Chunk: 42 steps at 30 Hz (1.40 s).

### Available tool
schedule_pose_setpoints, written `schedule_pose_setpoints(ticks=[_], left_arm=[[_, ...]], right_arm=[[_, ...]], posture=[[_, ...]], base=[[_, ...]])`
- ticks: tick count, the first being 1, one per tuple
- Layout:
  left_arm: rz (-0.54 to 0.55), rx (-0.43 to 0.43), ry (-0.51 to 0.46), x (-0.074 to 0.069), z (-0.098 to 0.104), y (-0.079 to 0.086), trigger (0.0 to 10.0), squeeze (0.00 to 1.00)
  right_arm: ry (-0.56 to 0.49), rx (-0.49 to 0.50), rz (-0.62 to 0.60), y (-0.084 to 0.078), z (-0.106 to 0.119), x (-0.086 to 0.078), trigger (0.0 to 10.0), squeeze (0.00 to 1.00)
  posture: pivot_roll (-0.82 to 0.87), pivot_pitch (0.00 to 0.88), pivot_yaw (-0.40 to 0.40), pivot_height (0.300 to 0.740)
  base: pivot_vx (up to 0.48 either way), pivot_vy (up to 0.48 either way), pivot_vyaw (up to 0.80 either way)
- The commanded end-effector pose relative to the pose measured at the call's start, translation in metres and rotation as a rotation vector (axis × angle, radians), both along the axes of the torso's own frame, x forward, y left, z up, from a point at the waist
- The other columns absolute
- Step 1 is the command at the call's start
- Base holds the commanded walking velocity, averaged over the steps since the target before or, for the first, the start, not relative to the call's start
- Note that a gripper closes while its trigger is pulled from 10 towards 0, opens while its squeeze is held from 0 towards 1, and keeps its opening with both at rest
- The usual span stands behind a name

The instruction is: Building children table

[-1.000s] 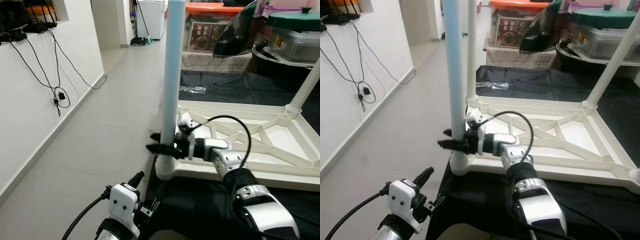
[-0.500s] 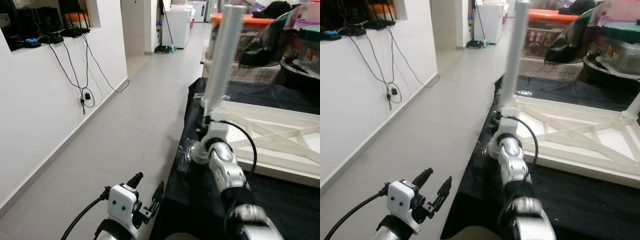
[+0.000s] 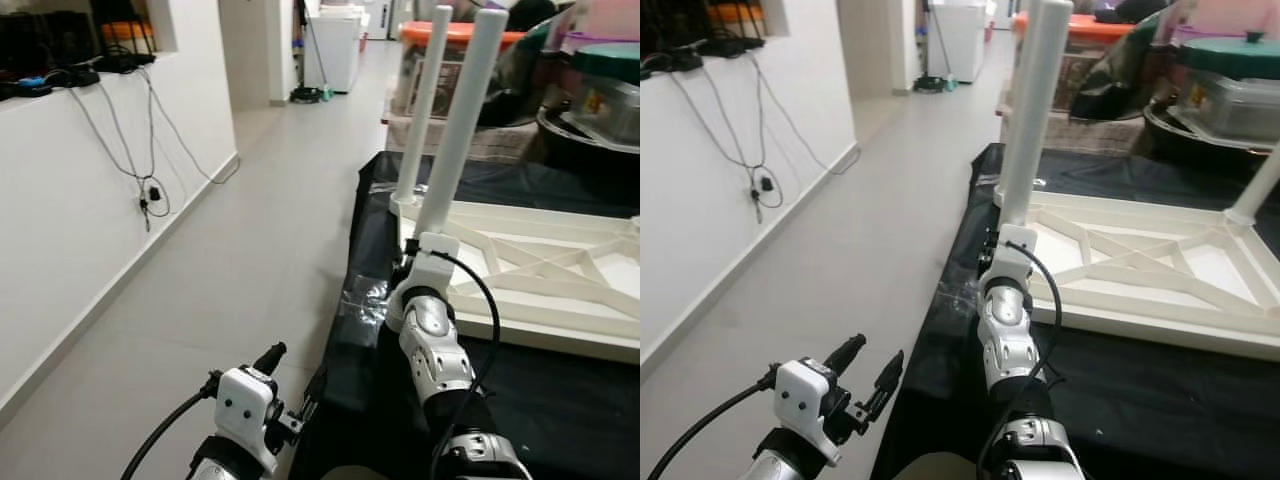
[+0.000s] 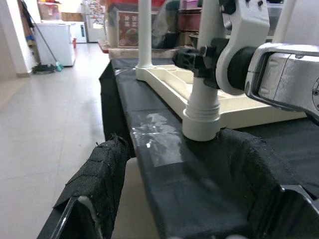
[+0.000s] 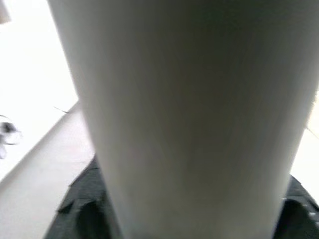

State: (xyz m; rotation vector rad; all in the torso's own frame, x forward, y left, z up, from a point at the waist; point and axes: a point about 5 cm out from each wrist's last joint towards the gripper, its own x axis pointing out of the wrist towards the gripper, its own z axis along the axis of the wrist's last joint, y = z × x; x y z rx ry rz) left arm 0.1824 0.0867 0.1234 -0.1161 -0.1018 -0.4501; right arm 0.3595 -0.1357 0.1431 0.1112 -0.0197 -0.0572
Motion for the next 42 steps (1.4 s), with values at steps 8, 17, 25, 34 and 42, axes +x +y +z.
schedule_pose_setpoints(ticks=[8,17,25,34,42], left_arm=[[0.002,-0.005,0.019,0.001,-0.004,0.001,10.0,0.00],[0.004,-0.005,0.016,0.001,-0.004,0.001,10.0,0.00],[0.007,-0.002,0.016,0.001,-0.004,0.001,10.0,0.00],[0.010,-0.003,0.019,0.000,-0.005,0.001,10.0,0.00],[0.006,-0.001,0.025,-0.001,-0.007,0.000,10.0,0.00]], right_arm=[[0.020,0.153,0.772,0.006,0.015,0.009,10.0,0.00],[0.175,0.054,1.282,0.008,0.004,-0.010,10.0,0.00],[0.206,-0.007,1.460,0.029,0.006,-0.010,4.3,0.00],[0.143,-0.083,1.141,0.034,0.004,0.006,0.0,0.00],[0.176,-0.172,0.200,-0.020,-0.008,0.023,0.0,0.00]], posture=[[0.04,0.000,-0.020,0.740],[0.05,0.000,-0.024,0.740],[0.06,0.000,-0.036,0.740],[0.06,0.000,-0.037,0.740],[0.06,0.000,-0.027,0.740]], base=[[0.000,0.000,0.00],[0.000,0.000,0.00],[0.000,0.000,0.00],[0.000,0.000,0.00],[0.000,0.000,0.00]])
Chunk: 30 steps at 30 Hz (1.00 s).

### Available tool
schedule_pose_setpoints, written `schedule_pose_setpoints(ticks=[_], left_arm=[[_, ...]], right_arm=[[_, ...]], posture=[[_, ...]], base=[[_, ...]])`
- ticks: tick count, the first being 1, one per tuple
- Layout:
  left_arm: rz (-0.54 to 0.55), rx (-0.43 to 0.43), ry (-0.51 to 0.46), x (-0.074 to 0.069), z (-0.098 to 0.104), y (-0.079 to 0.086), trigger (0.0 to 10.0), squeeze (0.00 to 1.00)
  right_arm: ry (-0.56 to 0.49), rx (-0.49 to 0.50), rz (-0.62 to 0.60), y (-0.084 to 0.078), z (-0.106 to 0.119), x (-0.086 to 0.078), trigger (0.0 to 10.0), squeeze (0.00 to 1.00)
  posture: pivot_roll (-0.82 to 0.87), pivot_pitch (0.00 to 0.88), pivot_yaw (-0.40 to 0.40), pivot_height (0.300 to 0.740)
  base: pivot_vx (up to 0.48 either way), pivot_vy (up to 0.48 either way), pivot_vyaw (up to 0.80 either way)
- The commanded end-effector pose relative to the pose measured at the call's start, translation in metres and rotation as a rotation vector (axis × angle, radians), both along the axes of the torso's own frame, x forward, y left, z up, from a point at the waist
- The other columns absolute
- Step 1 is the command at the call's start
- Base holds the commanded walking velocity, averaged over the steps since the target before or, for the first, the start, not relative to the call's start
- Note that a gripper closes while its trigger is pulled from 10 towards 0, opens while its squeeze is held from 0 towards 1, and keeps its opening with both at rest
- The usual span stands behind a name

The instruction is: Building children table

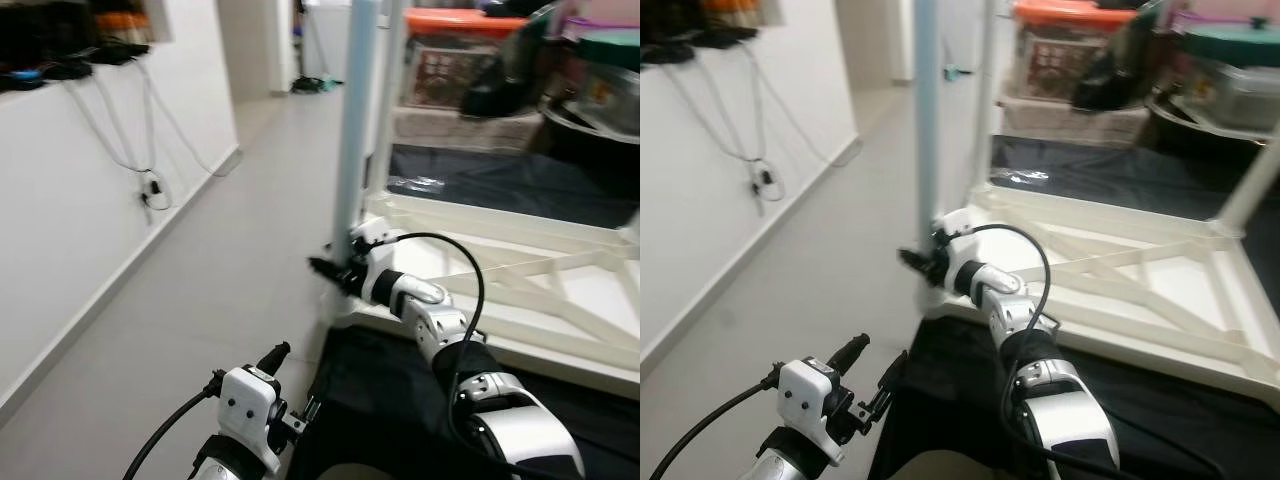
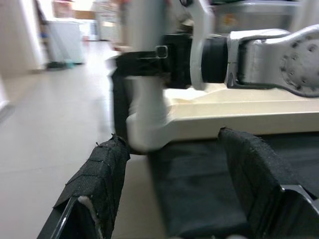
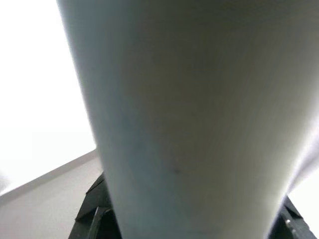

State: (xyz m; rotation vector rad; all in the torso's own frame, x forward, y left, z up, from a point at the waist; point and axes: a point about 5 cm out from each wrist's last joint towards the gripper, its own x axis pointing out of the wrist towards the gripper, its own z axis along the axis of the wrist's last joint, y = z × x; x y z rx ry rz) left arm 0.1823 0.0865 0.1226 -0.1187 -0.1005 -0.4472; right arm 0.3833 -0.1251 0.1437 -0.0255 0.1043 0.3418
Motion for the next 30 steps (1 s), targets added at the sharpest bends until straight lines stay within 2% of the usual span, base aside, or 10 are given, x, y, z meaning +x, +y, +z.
schedule_pose_setpoints(ticks=[1,7,11,12,13,19,20,24,28,30], left_arm=[[0.002,0.002,0.024,-0.001,-0.006,0.001,10.0,0.00],[-0.001,0.002,0.028,-0.002,-0.007,0.001,10.0,0.00],[-0.002,0.001,0.029,-0.002,-0.007,0.001,10.0,0.00],[-0.001,0.001,0.030,-0.002,-0.008,0.001,10.0,0.00],[0.000,0.001,0.030,-0.001,-0.007,0.001,10.0,0.00],[0.003,0.001,0.029,-0.001,-0.007,0.001,10.0,0.00],[0.004,0.000,0.029,-0.001,-0.007,0.002,10.0,0.00],[0.003,0.000,0.028,0.000,-0.007,0.001,10.0,0.00],[0.003,-0.001,0.025,0.000,-0.006,0.001,10.0,0.00],[0.003,0.000,0.025,0.000,-0.006,0.001,10.0,0.00]], right_arm=[[0.038,-0.051,-0.361,-0.043,-0.011,-0.005,0.0,0.00],[0.071,0.032,-0.640,-0.055,-0.020,-0.027,0.0,0.00],[0.084,0.041,-0.635,-0.048,-0.023,-0.030,0.0,0.00],[0.086,0.058,-0.585,-0.036,-0.025,-0.030,10.0,0.00],[0.050,0.096,-0.484,-0.024,-0.022,-0.027,10.0,1.00],[-0.066,0.143,-0.368,-0.010,-0.009,-0.018,10.0,1.00],[-0.095,0.167,-0.367,-0.009,-0.003,-0.015,10.0,0.00],[-0.156,0.229,-0.263,-0.011,0.010,-0.010,10.0,0.00],[-0.066,0.357,0.189,-0.011,0.018,-0.010,10.0,0.00],[-0.038,0.367,0.266,-0.012,0.018,-0.012,10.0,0.00]], posture=[[0.06,0.000,-0.026,0.740],[0.05,0.000,-0.022,0.740],[0.05,0.000,-0.026,0.740],[0.05,0.000,-0.026,0.740],[0.05,0.000,-0.028,0.740],[0.06,0.000,-0.029,0.740],[0.05,0.000,-0.030,0.740],[0.05,0.000,-0.030,0.740],[0.05,0.000,-0.029,0.740],[0.05,0.000,-0.029,0.740]], base=[[0.000,0.000,0.00],[0.000,0.000,0.00],[0.000,0.000,0.00],[0.000,0.000,0.00],[0.000,0.000,0.00],[0.000,0.000,0.00],[0.000,0.000,0.00],[0.000,0.000,0.00],[0.000,0.000,0.00],[0.000,0.000,0.00]])
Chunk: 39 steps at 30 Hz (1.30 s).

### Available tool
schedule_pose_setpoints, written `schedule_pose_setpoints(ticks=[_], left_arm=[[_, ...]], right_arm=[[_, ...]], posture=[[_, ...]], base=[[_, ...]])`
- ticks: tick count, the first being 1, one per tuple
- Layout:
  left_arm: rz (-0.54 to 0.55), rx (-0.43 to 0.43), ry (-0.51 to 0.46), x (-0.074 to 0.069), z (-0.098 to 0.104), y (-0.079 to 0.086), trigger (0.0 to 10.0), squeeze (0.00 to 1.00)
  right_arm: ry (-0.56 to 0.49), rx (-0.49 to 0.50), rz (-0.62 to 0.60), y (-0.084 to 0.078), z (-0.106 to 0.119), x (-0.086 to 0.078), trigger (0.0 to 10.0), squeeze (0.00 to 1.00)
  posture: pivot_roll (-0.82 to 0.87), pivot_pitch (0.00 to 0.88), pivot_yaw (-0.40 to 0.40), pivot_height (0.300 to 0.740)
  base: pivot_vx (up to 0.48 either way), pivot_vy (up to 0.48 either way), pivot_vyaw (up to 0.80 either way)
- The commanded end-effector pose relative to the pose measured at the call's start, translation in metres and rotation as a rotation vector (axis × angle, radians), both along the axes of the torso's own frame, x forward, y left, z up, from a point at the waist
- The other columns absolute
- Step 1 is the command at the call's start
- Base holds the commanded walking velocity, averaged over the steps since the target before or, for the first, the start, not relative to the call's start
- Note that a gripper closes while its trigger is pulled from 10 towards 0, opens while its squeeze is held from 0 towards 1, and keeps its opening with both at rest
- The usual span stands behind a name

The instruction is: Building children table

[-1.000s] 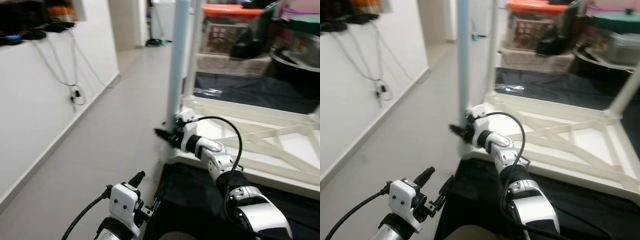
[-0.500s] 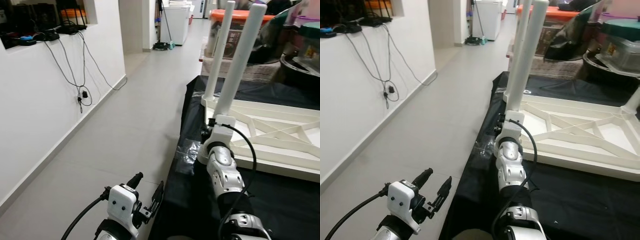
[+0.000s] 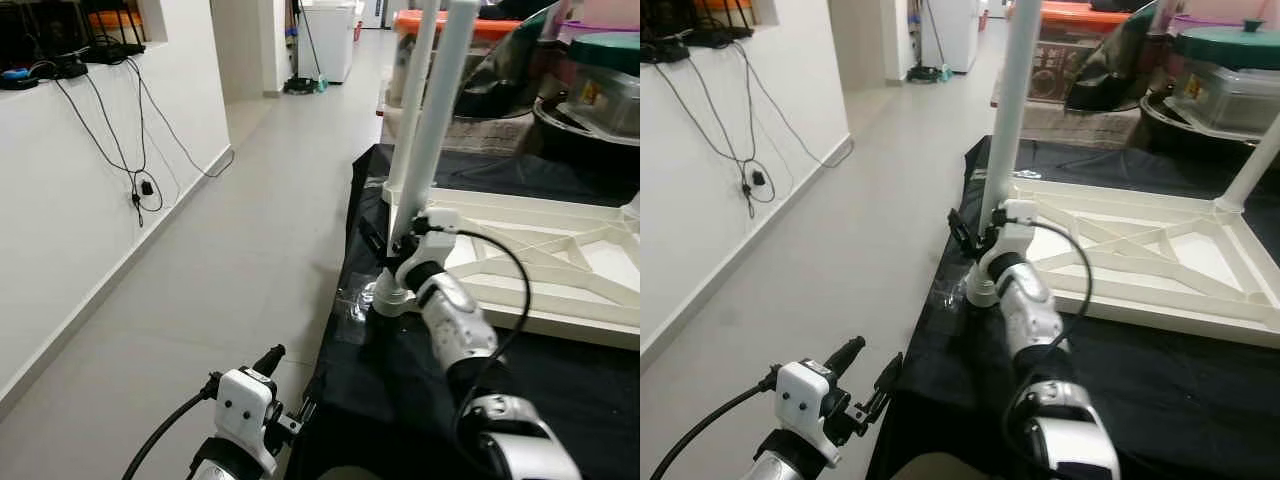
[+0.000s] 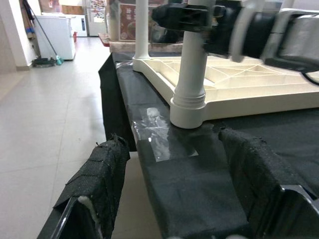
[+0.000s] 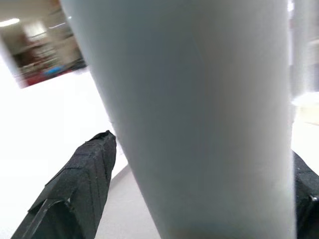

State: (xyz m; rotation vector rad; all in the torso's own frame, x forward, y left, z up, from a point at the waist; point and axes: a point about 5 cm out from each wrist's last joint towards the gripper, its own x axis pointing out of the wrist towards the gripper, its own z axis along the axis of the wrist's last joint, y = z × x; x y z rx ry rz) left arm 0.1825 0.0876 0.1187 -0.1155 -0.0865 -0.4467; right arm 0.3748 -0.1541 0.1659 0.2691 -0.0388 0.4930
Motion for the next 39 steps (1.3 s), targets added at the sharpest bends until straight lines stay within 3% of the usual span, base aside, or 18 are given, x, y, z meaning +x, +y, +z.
schedule_pose_setpoints(ticks=[1,3,4,6,8,15,22,23,24,26,30,32,34,35,36,37,38,39], left_arm=[[0.003,-0.006,0.012,0.000,-0.002,0.000,10.0,0.00],[0.003,-0.006,0.011,0.000,-0.002,0.000,10.0,0.00],[0.002,-0.006,0.011,0.001,-0.002,0.000,10.0,0.00],[0.002,-0.006,0.011,0.001,-0.002,0.000,10.0,0.00],[0.003,-0.005,0.009,0.001,-0.002,0.000,10.0,0.00],[0.007,-0.003,0.009,0.001,-0.002,0.000,10.0,0.00],[0.007,-0.002,0.009,0.001,-0.002,0.000,10.0,0.00],[0.007,-0.002,0.010,0.001,-0.002,0.000,10.0,0.00],[0.007,-0.002,0.010,0.001,-0.002,0.000,10.0,0.00],[0.007,-0.002,0.010,0.000,-0.002,0.001,10.0,0.00],[0.007,-0.002,0.011,0.000,-0.002,0.001,10.0,0.00],[0.005,-0.004,0.012,-0.001,-0.002,0.001,10.0,0.00],[0.005,-0.004,0.012,-0.001,-0.002,0.001,10.0,0.00],[0.004,-0.005,0.012,-0.001,-0.002,0.001,10.0,0.00],[0.004,-0.005,0.012,-0.001,-0.002,0.001,10.0,0.00],[0.003,-0.005,0.013,-0.001,-0.002,0.001,10.0,0.00],[0.003,-0.005,0.013,-0.001,-0.002,0.001,10.0,0.00],[0.003,-0.003,0.013,0.000,-0.002,0.001,10.0,0.00]], right_arm=[[0.031,0.040,0.134,0.017,-0.004,-0.003,10.0,0.00],[0.049,0.036,0.263,0.015,-0.005,-0.007,10.0,0.00],[0.076,0.017,0.507,0.013,-0.007,-0.016,10.0,0.00],[0.076,0.017,0.507,0.013,-0.007,-0.016,10.0,0.00],[0.101,-0.041,0.742,0.012,-0.010,-0.027,10.0,0.00],[0.126,-0.104,0.988,0.019,-0.012,-0.036,10.0,0.00],[0.120,-0.147,1.004,0.029,-0.015,-0.036,9.1,0.00],[0.123,-0.156,0.971,0.033,-0.018,-0.034,0.0,0.00],[0.123,-0.156,0.971,0.033,-0.018,-0.034,0.0,0.00],[0.098,-0.213,0.756,0.039,-0.026,-0.026,0.0,0.00],[0.095,-0.239,0.597,0.038,-0.030,-0.020,0.0,0.00],[0.099,-0.288,0.229,0.026,-0.035,-0.009,0.0,0.00],[0.099,-0.288,0.229,0.026,-0.035,-0.009,0.0,0.00],[0.124,-0.282,0.006,0.015,-0.039,-0.005,0.0,0.00],[0.124,-0.282,0.006,0.015,-0.039,-0.005,0.0,0.00],[0.149,-0.304,-0.230,-0.001,-0.042,-0.006,0.0,0.00],[0.149,-0.304,-0.230,-0.001,-0.042,-0.006,0.0,0.00],[0.220,-0.297,-0.663,-0.030,-0.046,-0.021,0.0,0.00]], posture=[[0.05,0.000,-0.029,0.740],[0.05,0.000,-0.029,0.740],[0.05,0.000,-0.029,0.740],[0.05,0.000,-0.029,0.740],[0.05,0.000,-0.032,0.740],[0.06,0.000,-0.031,0.740],[0.06,0.000,-0.031,0.740],[0.06,0.000,-0.031,0.740],[0.06,0.000,-0.031,0.740],[0.06,0.000,-0.030,0.740],[0.06,0.000,-0.027,0.740],[0.05,0.000,-0.022,0.740],[0.05,0.000,-0.022,0.740],[0.05,0.000,-0.022,0.740],[0.05,0.000,-0.022,0.740],[0.05,0.000,-0.022,0.740],[0.05,0.000,-0.022,0.740],[0.05,0.000,-0.022,0.740]], base=[[0.000,0.000,0.00],[0.000,0.000,0.00],[0.000,0.000,0.00],[0.000,0.000,0.00],[0.000,0.000,0.00],[0.000,0.000,0.00],[0.000,0.000,0.00],[0.000,0.000,0.00],[0.000,0.000,0.00],[0.000,0.000,0.00],[0.000,0.000,0.00],[0.000,0.000,0.00],[0.000,0.000,0.00],[0.000,0.000,0.00],[0.000,0.000,0.00],[0.000,0.000,0.00],[0.000,0.000,0.00],[0.000,0.000,0.00]])
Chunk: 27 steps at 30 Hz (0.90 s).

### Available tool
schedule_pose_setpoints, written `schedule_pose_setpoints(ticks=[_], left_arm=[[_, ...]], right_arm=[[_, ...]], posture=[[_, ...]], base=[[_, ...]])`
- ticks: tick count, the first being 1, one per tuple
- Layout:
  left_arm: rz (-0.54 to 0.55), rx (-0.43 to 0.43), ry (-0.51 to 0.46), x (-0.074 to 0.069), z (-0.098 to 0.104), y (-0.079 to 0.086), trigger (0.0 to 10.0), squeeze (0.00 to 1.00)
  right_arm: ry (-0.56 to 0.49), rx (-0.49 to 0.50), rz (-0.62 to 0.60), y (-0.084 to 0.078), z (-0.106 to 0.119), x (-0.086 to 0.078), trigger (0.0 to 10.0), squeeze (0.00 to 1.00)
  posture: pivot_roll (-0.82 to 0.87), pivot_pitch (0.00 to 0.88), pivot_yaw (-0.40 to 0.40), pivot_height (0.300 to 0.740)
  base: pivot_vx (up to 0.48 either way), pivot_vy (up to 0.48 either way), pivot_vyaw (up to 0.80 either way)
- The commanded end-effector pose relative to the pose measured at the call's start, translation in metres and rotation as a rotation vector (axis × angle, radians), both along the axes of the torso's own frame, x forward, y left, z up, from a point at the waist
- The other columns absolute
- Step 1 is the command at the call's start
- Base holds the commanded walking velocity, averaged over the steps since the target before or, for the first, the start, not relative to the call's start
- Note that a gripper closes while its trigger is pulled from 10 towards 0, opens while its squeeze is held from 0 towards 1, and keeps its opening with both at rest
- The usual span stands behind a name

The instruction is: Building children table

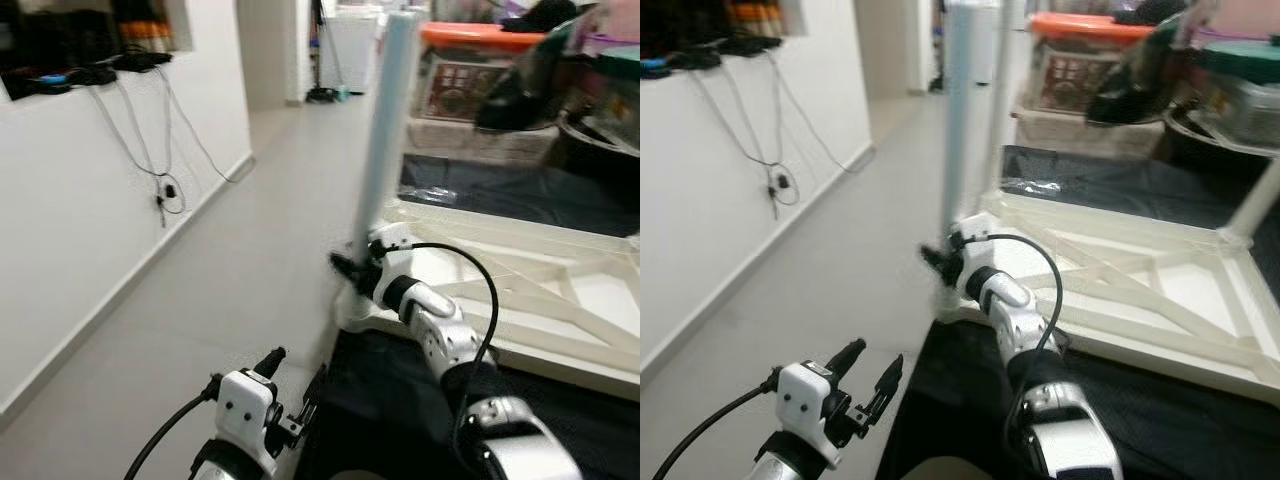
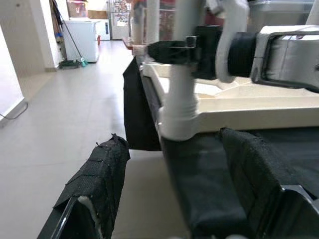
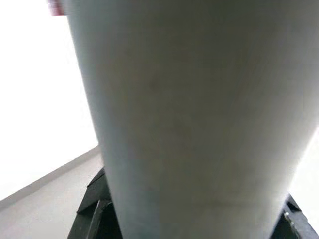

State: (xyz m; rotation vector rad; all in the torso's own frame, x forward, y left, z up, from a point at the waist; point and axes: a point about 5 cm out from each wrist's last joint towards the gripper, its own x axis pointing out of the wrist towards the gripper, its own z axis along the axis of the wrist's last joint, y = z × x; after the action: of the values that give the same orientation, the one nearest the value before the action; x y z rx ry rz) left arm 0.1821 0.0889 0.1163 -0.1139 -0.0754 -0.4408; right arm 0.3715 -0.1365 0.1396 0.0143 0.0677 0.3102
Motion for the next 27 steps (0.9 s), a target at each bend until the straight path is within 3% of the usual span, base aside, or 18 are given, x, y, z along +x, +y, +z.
schedule_pose_setpoints(ticks=[1,2,8,9,11,12,13,14,18,19,20,23,24,25,26,27], left_arm=[[-0.002,-0.007,0.003,0.000,0.000,0.000,10.0,0.00],[-0.002,-0.007,0.003,0.000,0.000,0.000,10.0,0.00],[-0.004,-0.006,0.003,0.000,0.000,0.000,10.0,0.00],[-0.004,-0.006,0.004,0.000,0.000,0.000,10.0,0.00],[-0.004,-0.006,0.004,0.000,0.000,0.000,10.0,0.00],[-0.004,-0.006,0.004,0.000,0.000,0.000,10.0,0.00],[-0.004,-0.006,0.004,0.000,0.000,0.000,10.0,0.00],[-0.002,-0.006,0.004,0.000,0.000,0.000,10.0,0.00],[-0.002,-0.005,0.004,0.000,0.000,0.000,10.0,0.00],[-0.003,-0.006,0.005,0.000,0.000,0.000,10.0,0.00],[-0.005,-0.007,0.006,0.000,-0.001,0.000,10.0,0.00],[-0.006,-0.007,0.006,0.000,-0.001,-0.001,10.0,0.00],[-0.007,-0.008,0.006,0.000,-0.001,-0.001,10.0,0.00],[-0.007,-0.008,0.006,0.000,-0.001,-0.001,10.0,0.00],[-0.007,-0.008,0.006,0.001,-0.001,-0.001,10.0,0.00],[-0.007,-0.008,0.006,0.001,-0.001,-0.001,10.0,0.00]], right_arm=[[0.090,-0.037,-0.502,-0.047,-0.020,-0.018,0.0,0.00],[0.103,-0.038,-0.608,-0.054,-0.021,-0.024,0.0,0.00],[0.154,-0.013,-0.675,-0.048,-0.027,-0.030,0.0,0.00],[0.156,0.011,-0.623,-0.037,-0.027,-0.028,1.8,0.00],[0.156,0.011,-0.623,-0.037,-0.027,-0.028,1.8,0.00],[0.117,0.045,-0.504,-0.020,-0.024,-0.024,10.0,1.00],[0.117,0.045,-0.504,-0.020,-0.024,-0.024,10.0,1.00],[0.068,0.075,-0.417,-0.008,-0.019,-0.020,10.0,1.00],[0.011,0.083,-0.362,0.000,-0.013,-0.016,10.0,1.00],[-0.063,0.160,-0.174,0.010,-0.001,-0.007,10.0,0.00],[-0.068,0.197,-0.035,0.016,0.003,-0.006,10.0,0.00],[-0.068,0.222,0.057,0.020,0.005,-0.007,10.0,0.00],[-0.029,0.226,0.220,0.022,0.004,-0.009,10.0,0.00],[-0.029,0.226,0.220,0.022,0.004,-0.009,10.0,0.00],[0.004,0.210,0.353,0.019,0.003,-0.012,10.0,0.00],[0.004,0.210,0.353,0.019,0.003,-0.012,10.0,0.00]], posture=[[0.05,0.000,-0.022,0.740],[0.05,0.000,-0.022,0.740],[0.05,0.000,-0.022,0.740],[0.05,0.000,-0.022,0.740],[0.05,0.000,-0.022,0.740],[0.05,0.000,-0.022,0.740],[0.05,0.000,-0.022,0.740],[0.06,0.000,-0.026,0.740],[0.06,0.000,-0.026,0.740],[0.06,0.000,-0.026,0.740],[0.05,0.000,-0.019,0.740],[0.05,0.000,-0.019,0.740],[0.05,0.000,-0.019,0.740],[0.05,0.000,-0.019,0.740],[0.05,0.000,-0.025,0.740],[0.05,0.000,-0.025,0.740]], base=[[0.000,0.000,0.00],[0.000,0.000,0.00],[0.000,0.000,0.00],[0.000,0.000,0.00],[0.000,0.000,0.00],[0.000,0.000,0.00],[0.000,0.000,0.00],[0.000,0.000,0.00],[0.000,0.000,0.00],[0.000,0.000,0.00],[0.000,0.000,0.00],[0.000,0.000,0.00],[0.000,0.000,0.00],[0.000,0.000,0.00],[0.000,0.000,0.00],[0.000,0.000,0.00]])
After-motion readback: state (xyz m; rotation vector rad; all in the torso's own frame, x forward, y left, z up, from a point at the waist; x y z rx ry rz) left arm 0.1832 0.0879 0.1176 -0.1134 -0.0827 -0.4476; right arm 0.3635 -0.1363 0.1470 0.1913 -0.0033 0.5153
